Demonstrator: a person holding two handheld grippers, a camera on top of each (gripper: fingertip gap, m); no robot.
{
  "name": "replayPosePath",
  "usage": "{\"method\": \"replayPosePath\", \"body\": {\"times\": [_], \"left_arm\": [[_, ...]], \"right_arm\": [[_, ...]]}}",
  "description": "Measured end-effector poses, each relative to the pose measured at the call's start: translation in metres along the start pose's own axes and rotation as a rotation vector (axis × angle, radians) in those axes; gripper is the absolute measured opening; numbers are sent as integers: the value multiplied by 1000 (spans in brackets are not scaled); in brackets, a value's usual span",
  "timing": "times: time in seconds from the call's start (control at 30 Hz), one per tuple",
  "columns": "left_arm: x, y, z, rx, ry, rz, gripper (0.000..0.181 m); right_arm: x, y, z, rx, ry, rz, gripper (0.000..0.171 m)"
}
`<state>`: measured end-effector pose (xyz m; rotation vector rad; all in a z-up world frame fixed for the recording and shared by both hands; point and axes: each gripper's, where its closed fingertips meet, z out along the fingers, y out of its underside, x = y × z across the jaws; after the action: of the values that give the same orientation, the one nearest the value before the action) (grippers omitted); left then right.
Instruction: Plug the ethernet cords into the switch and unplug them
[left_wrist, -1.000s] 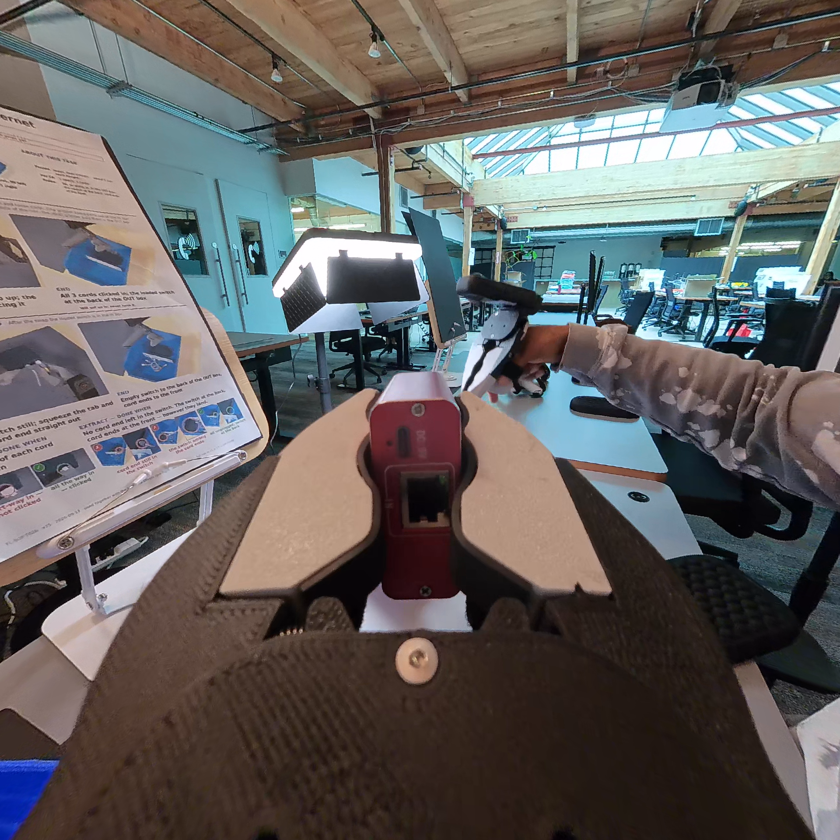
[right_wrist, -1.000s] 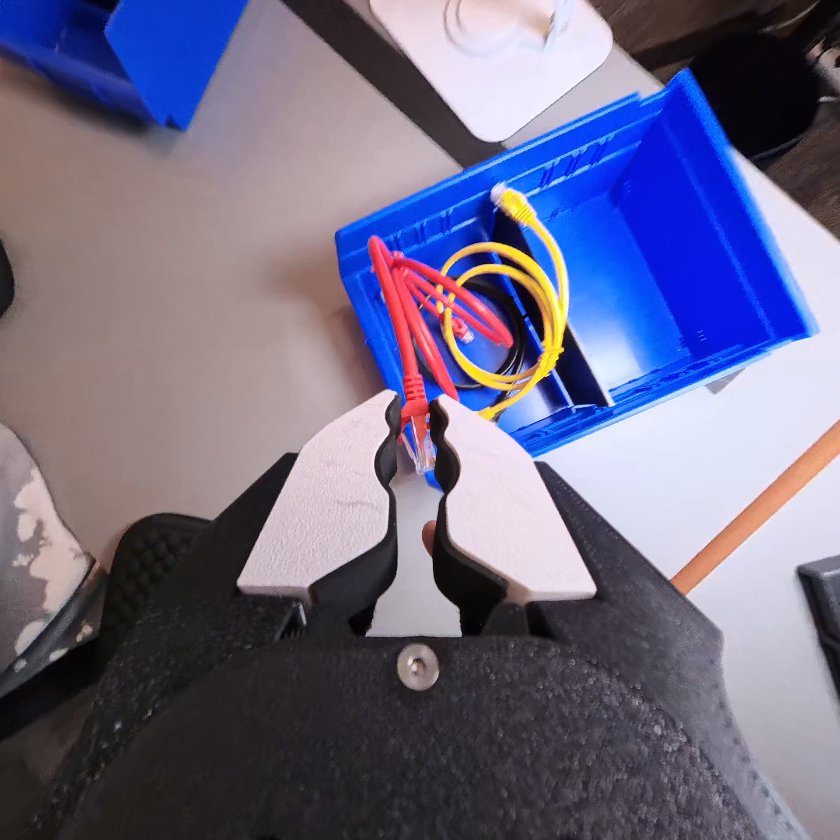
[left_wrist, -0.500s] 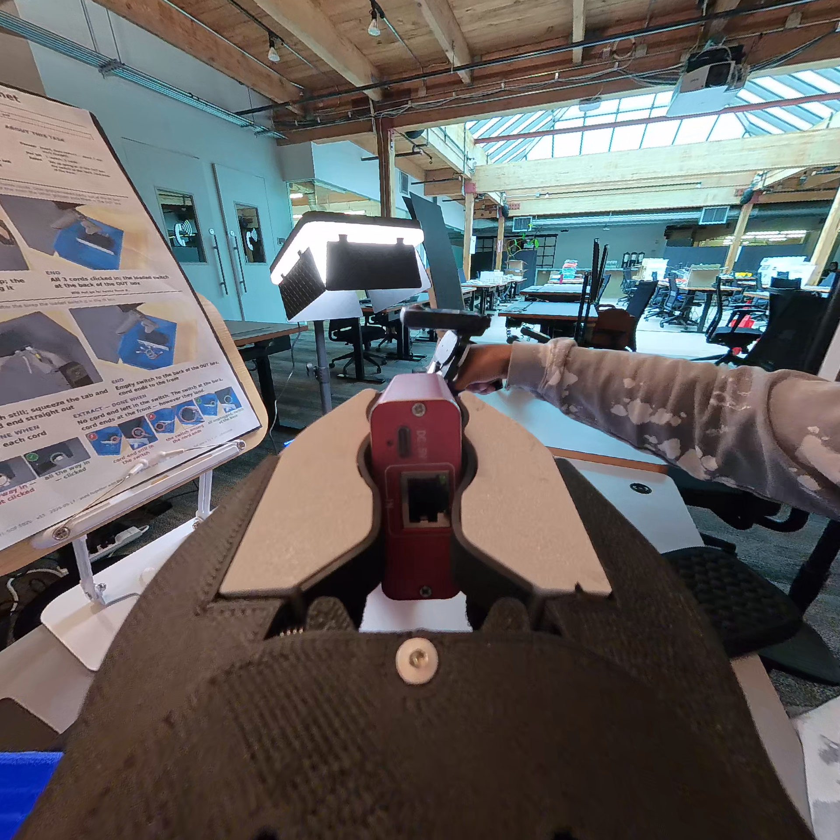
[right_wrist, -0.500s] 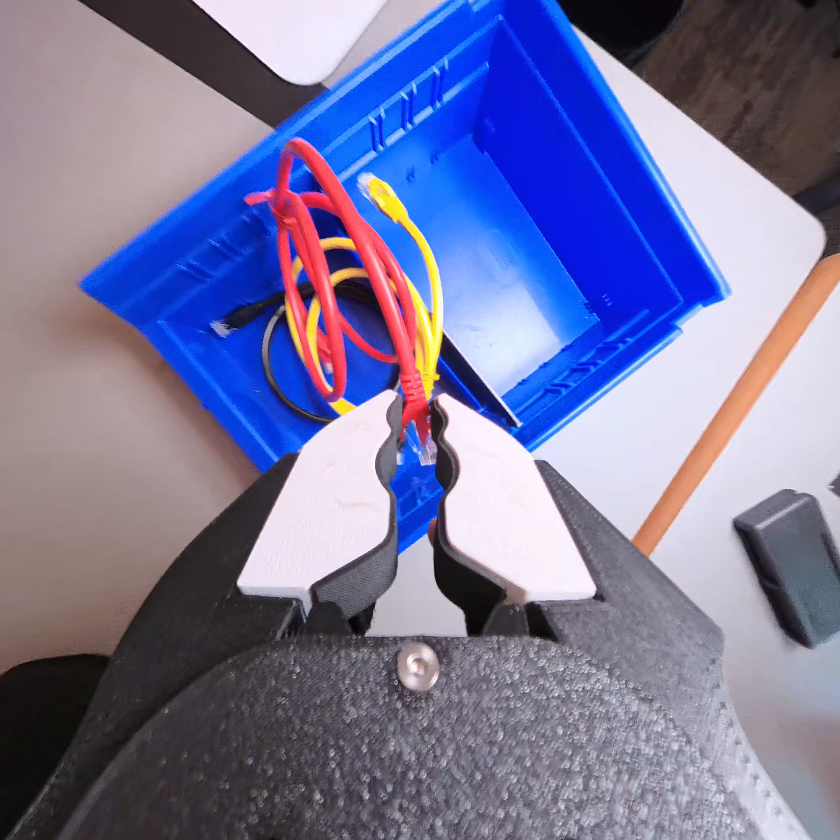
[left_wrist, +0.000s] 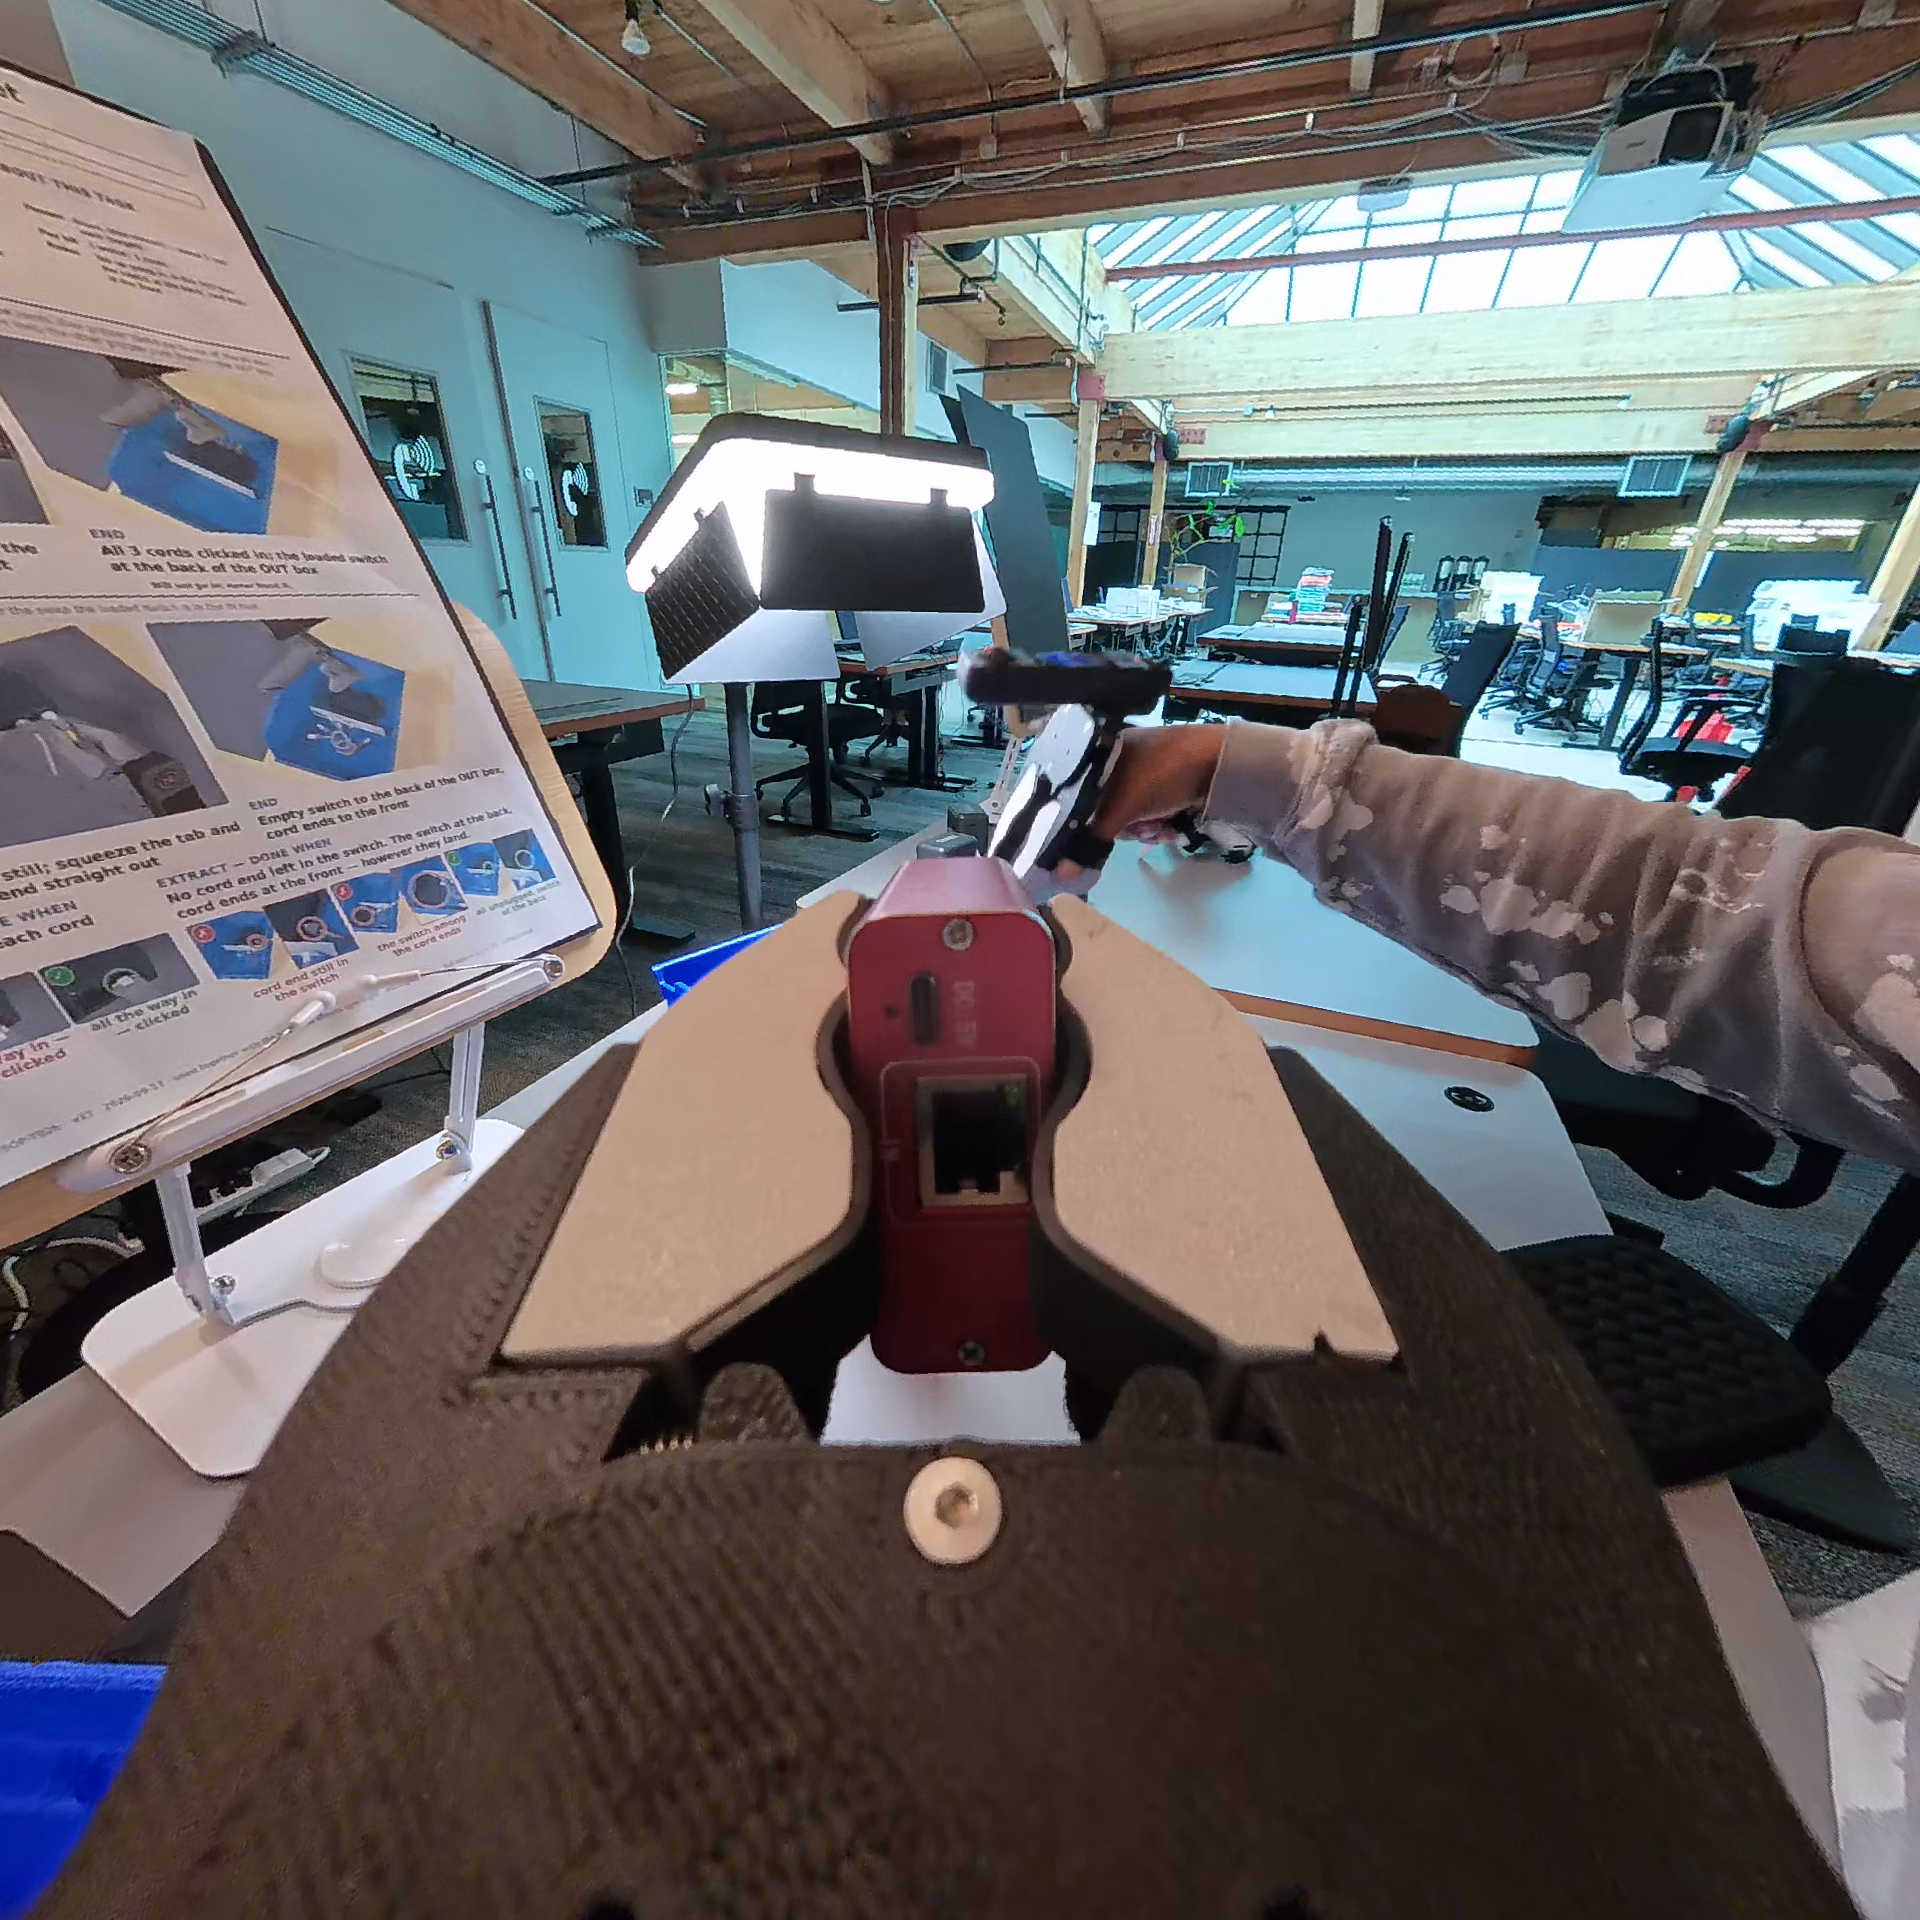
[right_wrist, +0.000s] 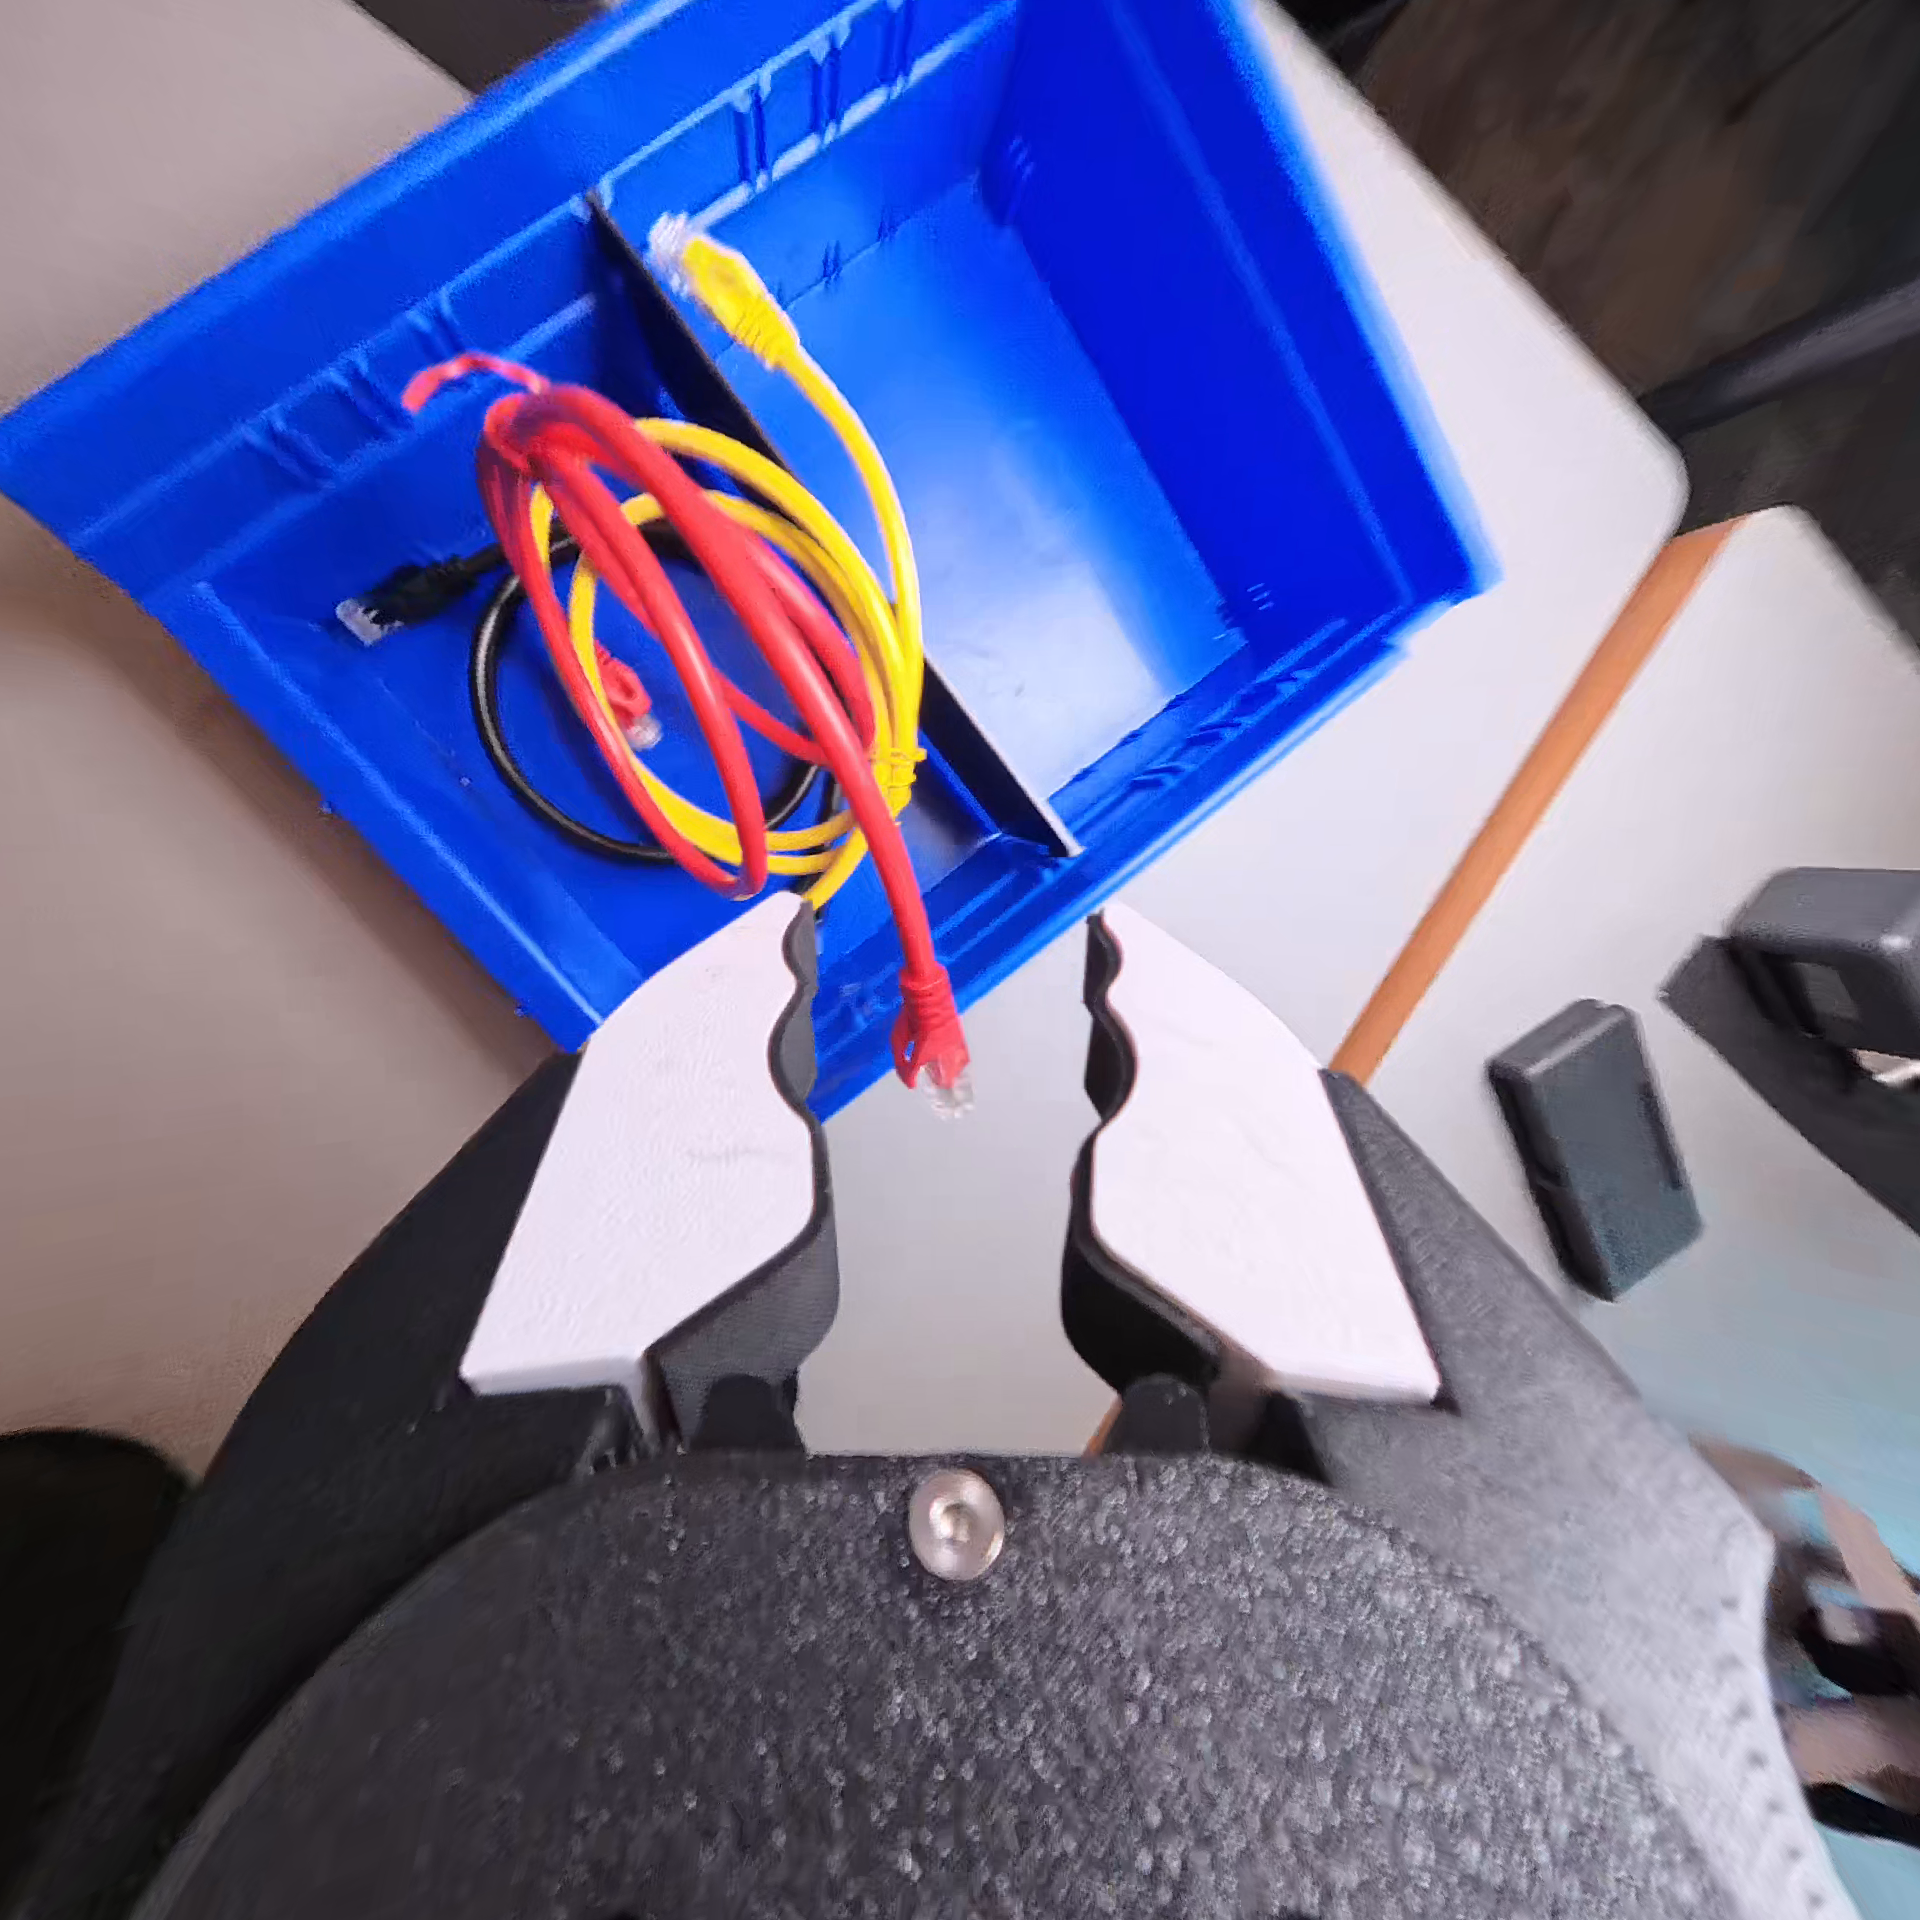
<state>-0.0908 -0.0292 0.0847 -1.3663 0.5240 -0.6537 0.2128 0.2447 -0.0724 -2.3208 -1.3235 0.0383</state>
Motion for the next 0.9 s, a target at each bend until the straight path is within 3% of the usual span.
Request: {"method": "replayPosePath", "body": {"times": [0.17,0.33,0.47,0.53,0.67,0.73,0.9], "left_arm": [[3,5,5,-18,9,-2,29],[6,9,9,-34,13,3,29],[6,10,10,-40,15,2,29],[6,11,10,-41,17,0,29],[7,12,11,-50,18,-1,29],[7,11,10,-49,14,5,29],[4,9,6,-43,2,13,29]], "right_arm": [[1,-22,-49,269,48,30,54],[-33,-47,-103,616,36,11,52],[-69,-45,-110,728,84,-81,51],[-85,-36,-87,647,147,-219,53],[-104,3,-8,242,217,-547,62],[-115,20,21,102,169,-628,63],[-144,43,45,-52,25,-710,61]]}}
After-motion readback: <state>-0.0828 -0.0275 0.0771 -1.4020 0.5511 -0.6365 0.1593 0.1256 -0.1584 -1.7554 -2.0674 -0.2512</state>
